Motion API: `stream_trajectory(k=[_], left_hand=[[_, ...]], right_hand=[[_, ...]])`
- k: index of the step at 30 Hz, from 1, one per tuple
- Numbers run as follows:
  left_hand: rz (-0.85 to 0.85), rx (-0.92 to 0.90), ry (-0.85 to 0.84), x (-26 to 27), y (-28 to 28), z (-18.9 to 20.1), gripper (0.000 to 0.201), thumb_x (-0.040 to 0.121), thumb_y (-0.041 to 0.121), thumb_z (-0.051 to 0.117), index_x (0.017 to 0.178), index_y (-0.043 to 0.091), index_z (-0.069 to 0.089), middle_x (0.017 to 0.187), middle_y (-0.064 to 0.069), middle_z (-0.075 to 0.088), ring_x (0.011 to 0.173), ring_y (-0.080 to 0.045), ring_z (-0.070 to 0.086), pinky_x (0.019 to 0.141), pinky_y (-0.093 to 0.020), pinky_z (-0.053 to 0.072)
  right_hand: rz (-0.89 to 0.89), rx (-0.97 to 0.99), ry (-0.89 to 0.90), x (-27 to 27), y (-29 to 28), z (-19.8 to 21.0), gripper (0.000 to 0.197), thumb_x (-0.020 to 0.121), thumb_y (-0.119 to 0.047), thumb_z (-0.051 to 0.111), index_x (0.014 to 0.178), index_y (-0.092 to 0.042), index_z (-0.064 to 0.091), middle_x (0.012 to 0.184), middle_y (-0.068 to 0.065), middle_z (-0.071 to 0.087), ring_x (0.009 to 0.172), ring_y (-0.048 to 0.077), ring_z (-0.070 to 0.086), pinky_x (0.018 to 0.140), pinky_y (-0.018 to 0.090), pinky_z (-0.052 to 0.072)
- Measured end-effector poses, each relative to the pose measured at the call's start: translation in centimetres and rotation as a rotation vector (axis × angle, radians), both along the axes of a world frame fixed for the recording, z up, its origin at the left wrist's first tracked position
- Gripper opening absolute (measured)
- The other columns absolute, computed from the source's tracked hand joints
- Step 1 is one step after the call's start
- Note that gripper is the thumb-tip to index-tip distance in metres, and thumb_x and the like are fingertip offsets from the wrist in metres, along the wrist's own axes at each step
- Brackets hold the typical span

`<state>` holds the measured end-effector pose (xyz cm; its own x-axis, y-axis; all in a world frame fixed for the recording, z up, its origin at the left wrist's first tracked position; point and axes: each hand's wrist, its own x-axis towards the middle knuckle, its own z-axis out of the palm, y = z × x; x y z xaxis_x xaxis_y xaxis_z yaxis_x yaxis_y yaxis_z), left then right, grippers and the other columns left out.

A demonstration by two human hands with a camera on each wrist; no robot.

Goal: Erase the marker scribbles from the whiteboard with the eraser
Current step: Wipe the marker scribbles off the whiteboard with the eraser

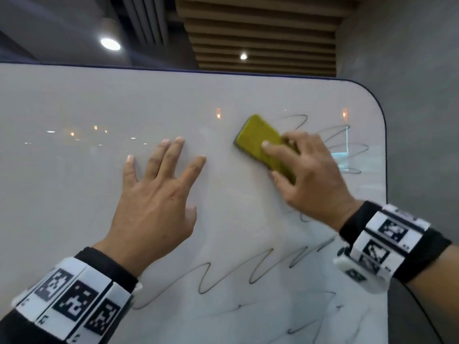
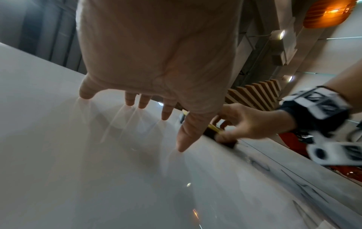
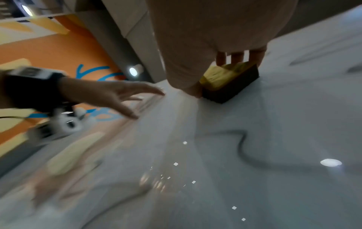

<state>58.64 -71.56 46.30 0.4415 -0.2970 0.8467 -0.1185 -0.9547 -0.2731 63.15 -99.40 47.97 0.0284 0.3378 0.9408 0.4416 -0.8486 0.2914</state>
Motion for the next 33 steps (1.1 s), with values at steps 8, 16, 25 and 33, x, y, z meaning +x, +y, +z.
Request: stream_trajectory(k=[8, 16, 25, 33], left_hand=[[0.001, 0.015, -0.011, 0.2, -1.2, 0.3, 0.086, 0.068, 0.034, 0.075, 0.145, 0.026, 0.037, 0.159, -0.011, 0.024, 0.148, -0.030, 0.022, 0.105, -0.070, 0.029], [0.000, 0.037, -0.012, 0.6, -3.2, 0.8, 0.087, 0.066, 0.037, 0.075, 0.144, 0.027, 0.038, 0.158, -0.011, 0.027, 0.147, -0.031, 0.025, 0.104, -0.070, 0.029], [-0.009, 0.048, 0.029, 0.7, -5.2, 1.1, 0.089, 0.069, 0.035, 0.075, 0.147, 0.028, 0.032, 0.160, -0.011, 0.021, 0.149, -0.030, 0.020, 0.109, -0.066, 0.028], [0.009, 0.028, 0.034, 0.7, -6.3, 1.0, 0.094, 0.069, 0.030, 0.076, 0.150, 0.028, 0.029, 0.161, -0.011, 0.019, 0.149, -0.030, 0.018, 0.111, -0.063, 0.027]], right_hand=[[0.001, -0.346, -0.005, -0.1, -1.3, -1.8, 0.034, 0.090, -0.022, 0.066, 0.124, -0.020, 0.069, 0.118, 0.018, 0.062, 0.093, 0.036, 0.057, 0.077, 0.044, 0.050], [-0.014, 0.005, 0.015, 0.2, -1.9, -0.9, 0.047, 0.082, -0.023, 0.068, 0.128, -0.020, 0.063, 0.120, 0.016, 0.057, 0.098, 0.037, 0.054, 0.083, 0.049, 0.051], [-0.029, -0.073, 0.040, 0.2, -5.5, 3.1, 0.045, 0.085, -0.021, 0.071, 0.130, -0.022, 0.063, 0.123, 0.015, 0.058, 0.103, 0.036, 0.054, 0.085, 0.049, 0.052], [-0.034, -0.254, 0.022, -0.1, -3.5, -0.5, 0.044, 0.084, -0.024, 0.070, 0.127, -0.021, 0.064, 0.120, 0.016, 0.059, 0.093, 0.036, 0.056, 0.077, 0.044, 0.052]])
